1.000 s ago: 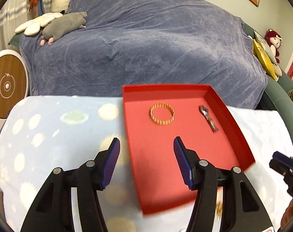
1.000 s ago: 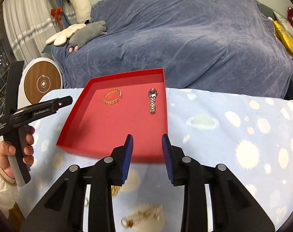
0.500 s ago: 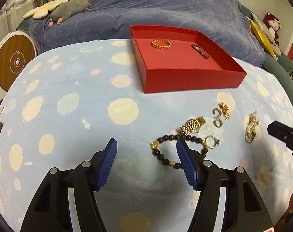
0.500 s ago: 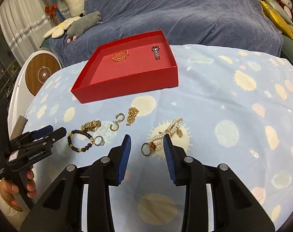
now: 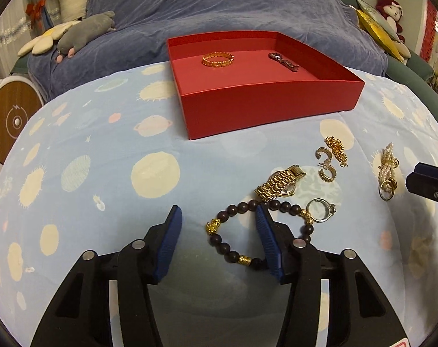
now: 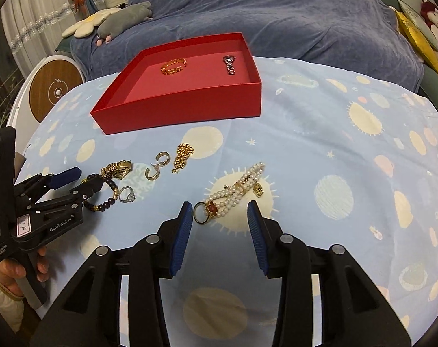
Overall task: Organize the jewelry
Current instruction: 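Move both tools back toward the remaining jewelry, then grasp the black bead bracelet with the left tool while the right tool grasps the pearl strand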
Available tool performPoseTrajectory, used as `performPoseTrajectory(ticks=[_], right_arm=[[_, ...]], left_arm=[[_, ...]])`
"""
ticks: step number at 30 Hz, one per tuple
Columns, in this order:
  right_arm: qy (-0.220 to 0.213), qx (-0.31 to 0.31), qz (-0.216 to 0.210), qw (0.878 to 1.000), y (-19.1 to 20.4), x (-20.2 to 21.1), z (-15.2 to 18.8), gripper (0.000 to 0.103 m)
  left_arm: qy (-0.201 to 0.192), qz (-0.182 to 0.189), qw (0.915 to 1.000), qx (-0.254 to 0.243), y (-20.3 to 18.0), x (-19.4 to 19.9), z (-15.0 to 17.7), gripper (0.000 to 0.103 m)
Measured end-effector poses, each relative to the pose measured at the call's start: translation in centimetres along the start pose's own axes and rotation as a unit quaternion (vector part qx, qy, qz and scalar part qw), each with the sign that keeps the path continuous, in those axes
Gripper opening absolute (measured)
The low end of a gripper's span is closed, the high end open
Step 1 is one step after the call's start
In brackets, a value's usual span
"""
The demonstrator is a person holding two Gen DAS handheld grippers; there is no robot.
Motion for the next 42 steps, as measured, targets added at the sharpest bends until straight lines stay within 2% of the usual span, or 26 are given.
performPoseTrajectory(ticks=[2,3,5,6,10,19,24,29,37,39,42], right_arm=[[0.0,-0.004,0.004,1.0,-0.5,0.0,0.0,0.04],[0.001,-0.007,0.006,1.0,-0.7,0.0,0.0,0.04],[0.003,-0.013,0.005,1.0,-1.0,-0.2,0.0,0.04],[0.005,-0.017,0.003,1.0,-1.2,-0.3,-0.1,0.04],[0.011,-0.027,-0.003,1.0,-1.4,-0.9,-0.2,0.04],[0.019,-0.033,-0.016,0.999,-0.6,-2.4,-1.0,0.039],[0.014,-0.045,-0.023,0.999,-0.6,-2.8,-1.6,0.04],[0.018,-0.076,-0.058,0.995,-0.8,-2.9,-1.6,0.04],[0.015,-0.08,-0.04,0.996,-1.0,-3.8,-2.3,0.04],[0.012,-0.068,-0.025,0.997,-0.6,-4.1,-2.4,0.036],[0.007,-0.047,-0.001,0.999,-0.2,-4.4,-2.5,0.022]], left_arm=[[-0.002,0.006,1.0,-0.007,-0.5,0.1,0.0,0.032],[-0.003,0.007,0.9999,-0.011,-0.7,0.2,0.0,0.029],[-0.005,0.008,0.9998,-0.015,-0.9,0.2,0.0,0.011],[-0.005,0.011,0.9998,-0.014,-0.9,0.3,0.0,0.006],[0.001,0.049,0.9987,0.011,-0.7,1.0,0.0,0.006],[-0.018,0.109,0.9934,0.032,-0.6,3.9,-0.5,0.006],[-0.035,0.126,0.991,0.03,-0.8,5.5,-0.8,0.006],[-0.044,0.134,0.9895,0.029,-0.9,6.5,-1.0,0.006],[-0.044,0.14,0.9889,0.026,-1.2,6.7,-0.9,0.006],[-0.042,0.139,0.9891,0.025,-1.3,6.6,-0.8,0.006],[-0.04,0.141,0.989,0.025,-1.3,6.5,-0.8,0.006]])
Point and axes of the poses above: each gripper's, at about its wrist camera, not at the fingertips, and x roughly against the way its jaws point, y to its left, z to its underside, the point moved 7 cm from there along -x, roughly the way its jaws point, and after that the axes turned 8 degrees about y, right-handed, at the moved point
